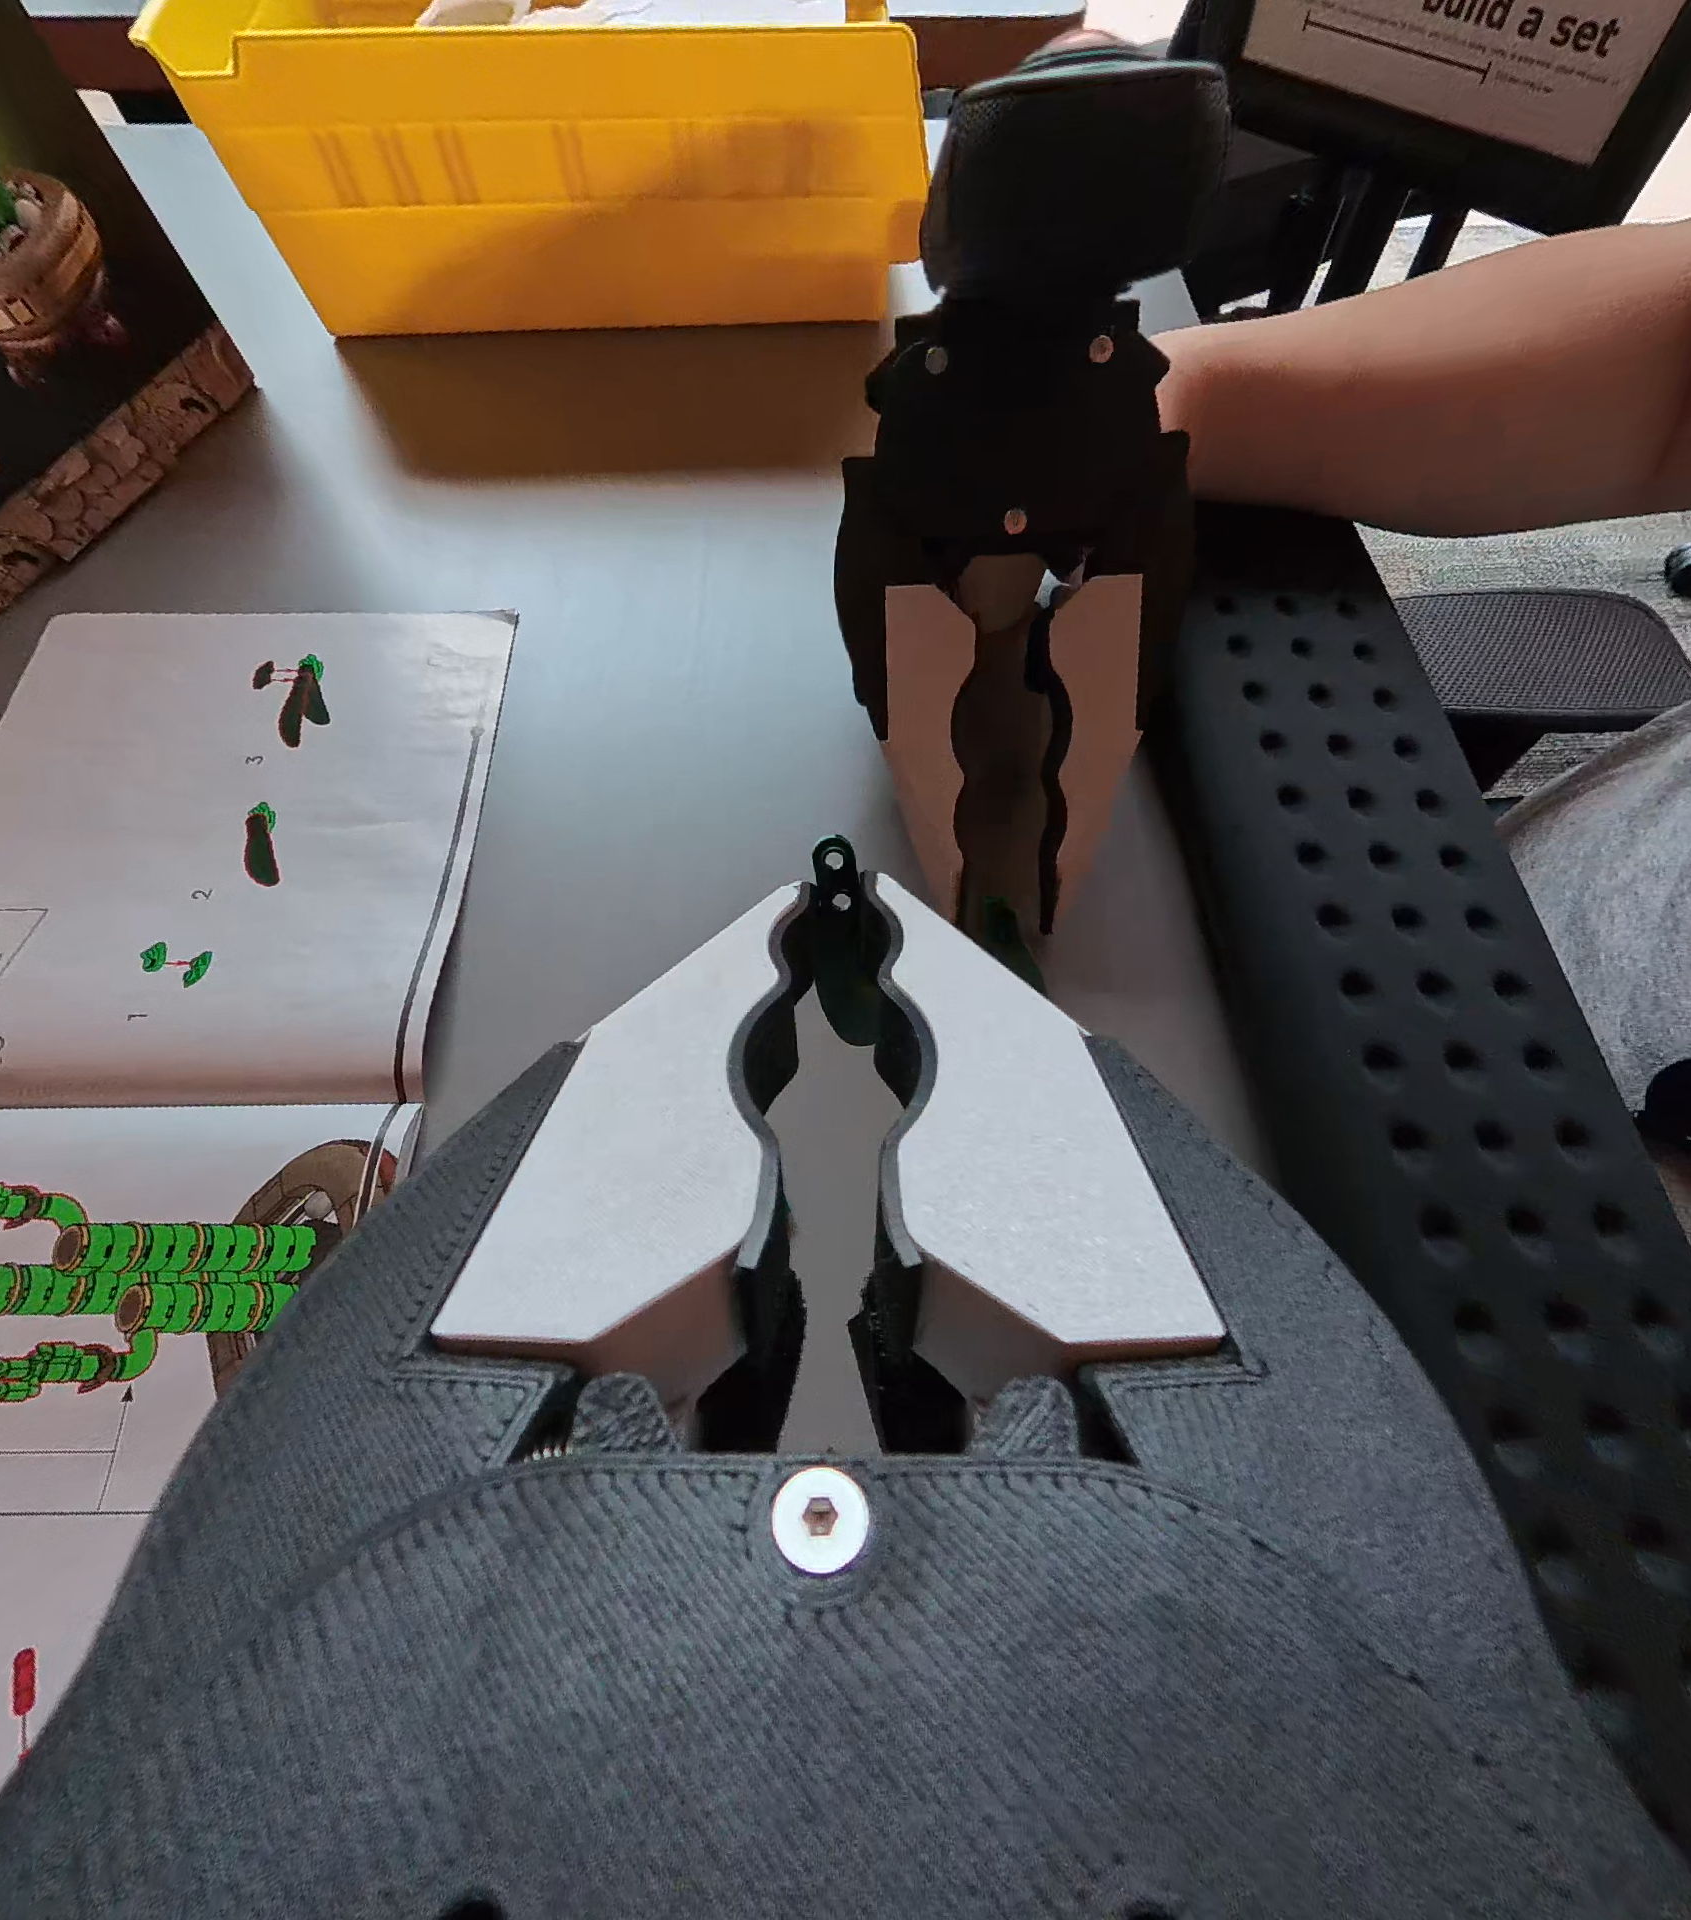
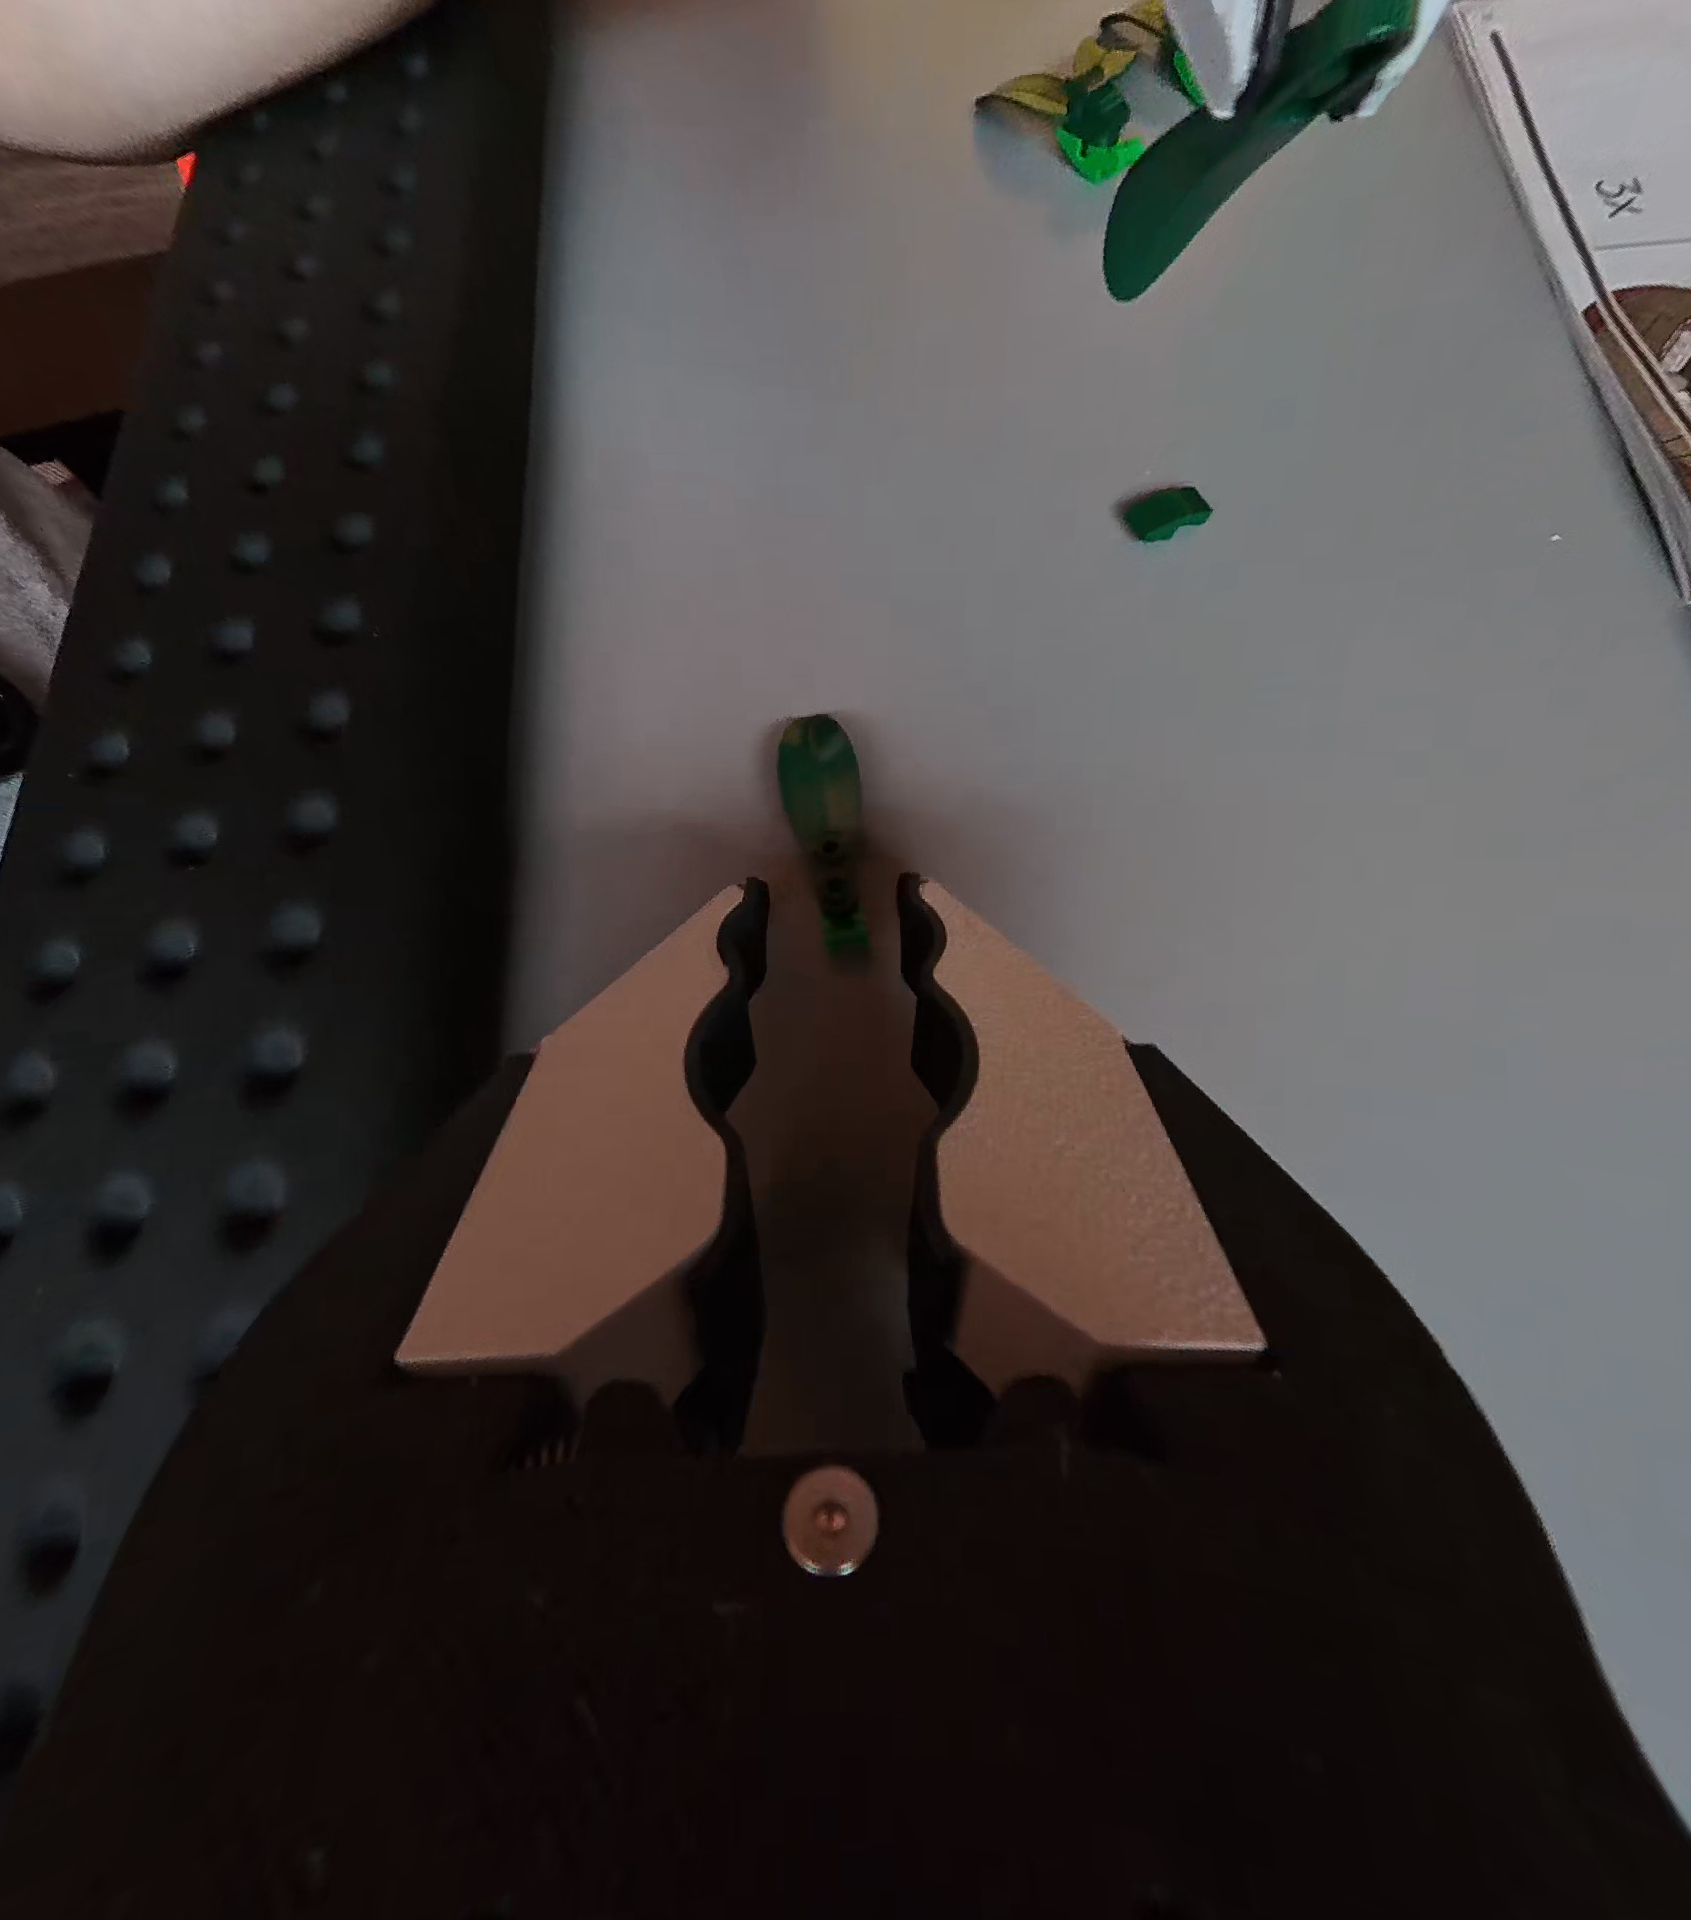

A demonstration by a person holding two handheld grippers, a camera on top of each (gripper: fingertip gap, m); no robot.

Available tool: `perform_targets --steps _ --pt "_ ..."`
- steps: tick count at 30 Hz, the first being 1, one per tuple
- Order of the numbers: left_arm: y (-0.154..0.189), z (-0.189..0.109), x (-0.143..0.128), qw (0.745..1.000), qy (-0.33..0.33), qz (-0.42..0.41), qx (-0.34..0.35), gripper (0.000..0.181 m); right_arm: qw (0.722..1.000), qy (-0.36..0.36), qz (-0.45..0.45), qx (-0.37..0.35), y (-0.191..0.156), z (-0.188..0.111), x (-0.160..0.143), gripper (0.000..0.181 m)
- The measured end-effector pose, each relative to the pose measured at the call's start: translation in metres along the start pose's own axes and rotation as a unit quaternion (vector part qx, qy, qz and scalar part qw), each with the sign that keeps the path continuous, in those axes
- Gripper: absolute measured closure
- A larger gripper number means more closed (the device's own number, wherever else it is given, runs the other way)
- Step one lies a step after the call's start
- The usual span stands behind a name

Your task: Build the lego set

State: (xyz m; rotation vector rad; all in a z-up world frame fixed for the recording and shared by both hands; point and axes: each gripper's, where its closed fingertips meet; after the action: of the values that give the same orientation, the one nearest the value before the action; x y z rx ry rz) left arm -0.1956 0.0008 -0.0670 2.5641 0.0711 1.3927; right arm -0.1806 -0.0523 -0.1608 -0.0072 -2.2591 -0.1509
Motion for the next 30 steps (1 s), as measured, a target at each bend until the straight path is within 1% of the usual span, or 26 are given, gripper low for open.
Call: perform_targets --steps 4,8,10,13,15,17,20,23,25,27,29,30 --pt "0.000 -0.001 0.001 1.000 0.004 -0.001 0.000 0.175 1.000 0.001 0.006 0.002 -0.002 0.001 0.001 0.152" --pt "0.001 -0.002 0.002 1.000 0.005 0.001 0.000 0.175 1.000 -0.007 0.000 -0.017 0.001 0.002 -0.001 0.160" --pt "0.002 -0.002 0.002 1.000 0.005 0.005 0.002 0.175 1.000 -0.007 0.010 -0.018 0.003 0.001 -0.002 0.173" --pt "0.001 -0.003 0.003 1.000 0.004 0.006 0.004 0.175 1.000 -0.005 0.017 -0.012 0.003 0.001 -0.002 0.174" --pt "0.001 -0.009 0.008 1.000 0.012 0.008 0.005 0.175 1.000 -0.004 0.011 0.004 0.001 -0.002 -0.003 0.175" --pt "0.004 -0.019 0.020 1.000 0.027 0.011 0.002 0.175 1.000 -0.011 -0.003 0.003 0.012 -0.015 -0.002 0.175" --pt "0.009 -0.033 0.044 0.999 0.040 0.031 0.011 0.175 0.999 0.041 -0.004 0.018 0.030 -0.050 0.036 0.175" --pt "0.013 -0.044 0.067 0.996 0.029 0.069 0.042 0.175 0.999 0.022 -0.047 -0.015 0.062 -0.080 0.066 0.176" --pt "0.008 -0.056 0.081 0.991 0.021 0.097 0.090 0.175 0.995 0.008 -0.084 -0.060 0.087 -0.095 0.089 0.176" --pt "0.000 -0.071 0.097 0.983 0.027 0.109 0.145 0.175 0.985 -0.005 -0.124 -0.119 0.112 -0.109 0.113 0.176" --pt "-0.004 -0.089 0.112 0.974 0.053 0.107 0.193 0.175 0.968 -0.009 -0.158 -0.195 0.136 -0.122 0.138 0.176" --pt "-0.002 -0.095 0.117 0.971 0.072 0.105 0.203 0.175 0.957 -0.005 -0.175 -0.230 0.143 -0.127 0.150 0.176"
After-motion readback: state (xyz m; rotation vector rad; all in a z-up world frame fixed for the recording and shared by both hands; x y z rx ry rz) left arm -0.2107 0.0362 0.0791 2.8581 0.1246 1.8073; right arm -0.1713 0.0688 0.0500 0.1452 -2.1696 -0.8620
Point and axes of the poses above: each gripper's, where its closed fingertips meet, z out along the fingers, x out of its top, y = z × x across the jaws, and after that the axes turned 14 degrees about -z, right-handed
